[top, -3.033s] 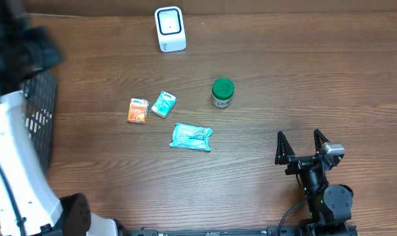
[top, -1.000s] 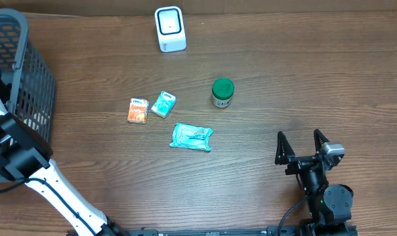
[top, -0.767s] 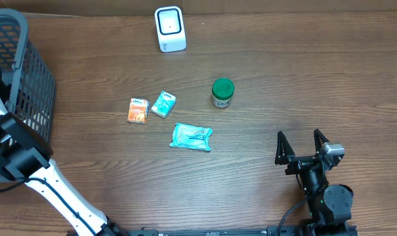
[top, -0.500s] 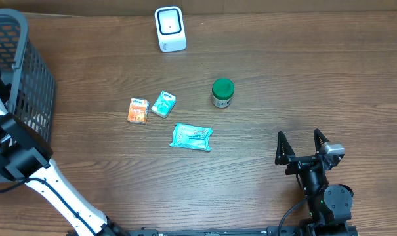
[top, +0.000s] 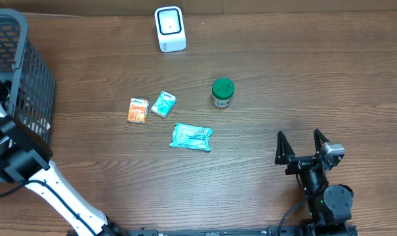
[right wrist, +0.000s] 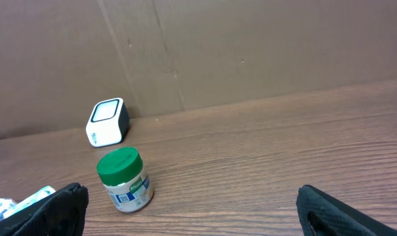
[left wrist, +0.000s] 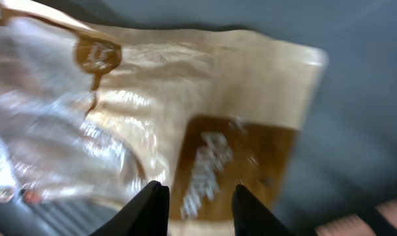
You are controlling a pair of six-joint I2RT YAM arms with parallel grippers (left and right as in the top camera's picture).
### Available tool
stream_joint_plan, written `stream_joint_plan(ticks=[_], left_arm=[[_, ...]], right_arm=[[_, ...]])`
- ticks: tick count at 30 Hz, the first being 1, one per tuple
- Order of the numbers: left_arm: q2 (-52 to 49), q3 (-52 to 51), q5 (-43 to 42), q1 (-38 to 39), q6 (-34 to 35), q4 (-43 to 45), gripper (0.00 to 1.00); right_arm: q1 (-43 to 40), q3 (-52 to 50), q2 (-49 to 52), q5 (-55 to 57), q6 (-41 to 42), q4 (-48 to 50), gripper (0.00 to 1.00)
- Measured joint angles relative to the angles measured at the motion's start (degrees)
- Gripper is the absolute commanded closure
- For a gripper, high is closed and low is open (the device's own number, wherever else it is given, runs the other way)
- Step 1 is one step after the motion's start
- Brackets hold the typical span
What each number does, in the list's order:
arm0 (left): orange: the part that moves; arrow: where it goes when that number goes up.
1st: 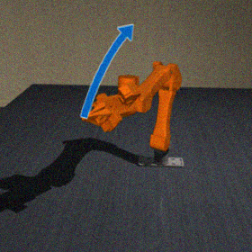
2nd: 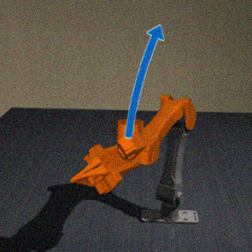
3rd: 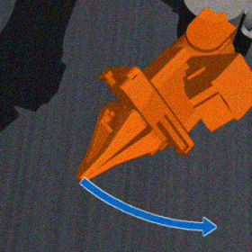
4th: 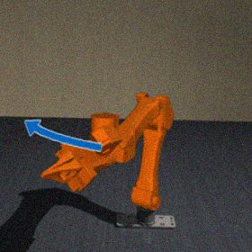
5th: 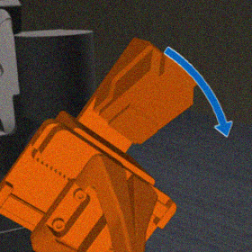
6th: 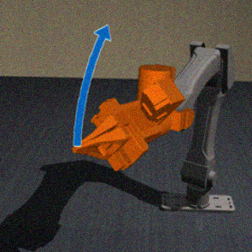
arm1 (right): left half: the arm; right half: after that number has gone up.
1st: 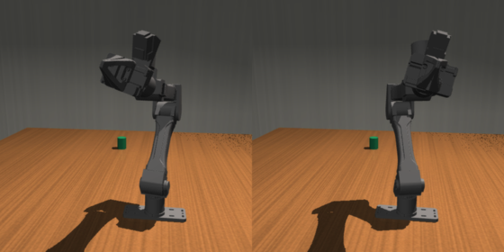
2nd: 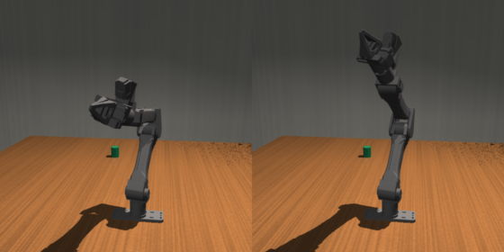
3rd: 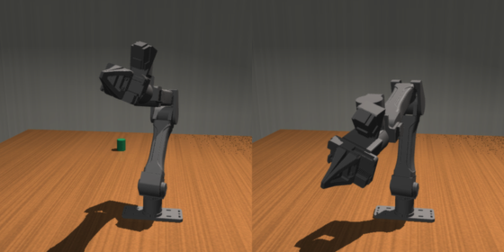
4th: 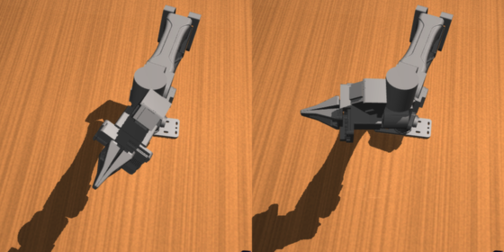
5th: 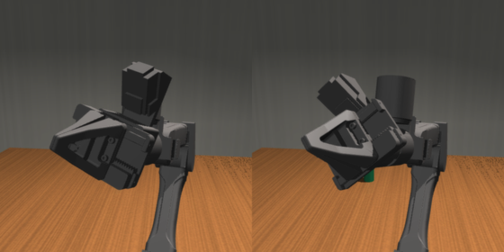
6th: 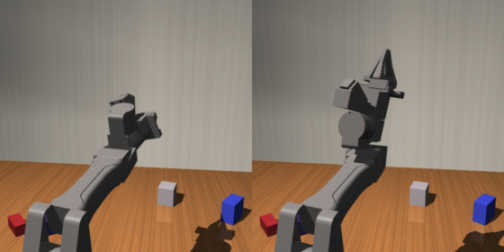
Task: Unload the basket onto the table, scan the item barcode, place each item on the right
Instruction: 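Grasp the brown-and-clear Pantree bag in the basket with the left gripper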
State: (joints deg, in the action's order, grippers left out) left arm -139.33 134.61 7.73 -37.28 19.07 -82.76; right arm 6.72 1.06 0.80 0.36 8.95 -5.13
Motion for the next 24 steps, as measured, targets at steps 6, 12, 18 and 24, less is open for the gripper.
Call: stream_joint_plan(ticks=[6,12,18,24], left_arm=[[12.15,0.26,-1.31,0.00,1.27,-3.50,0.61],[22.93,-0.50,-1.20,0.00,2.29,-3.39,0.64],[35.39,-17.62,1.11,0.00,2.84,7.76,0.59],[48.65,-42.53,0.07,-3.02,1.05,29.57,0.28]], right_arm=[[0.00,0.00,0.00,0.00,0.04,-0.02,0.00],[0.00,0.00,0.00,0.00,0.02,-0.04,0.00],[0.00,0.00,0.00,0.02,0.02,-0.02,0.00],[0.00,0.00,0.00,0.00,0.02,0.00,0.00]])
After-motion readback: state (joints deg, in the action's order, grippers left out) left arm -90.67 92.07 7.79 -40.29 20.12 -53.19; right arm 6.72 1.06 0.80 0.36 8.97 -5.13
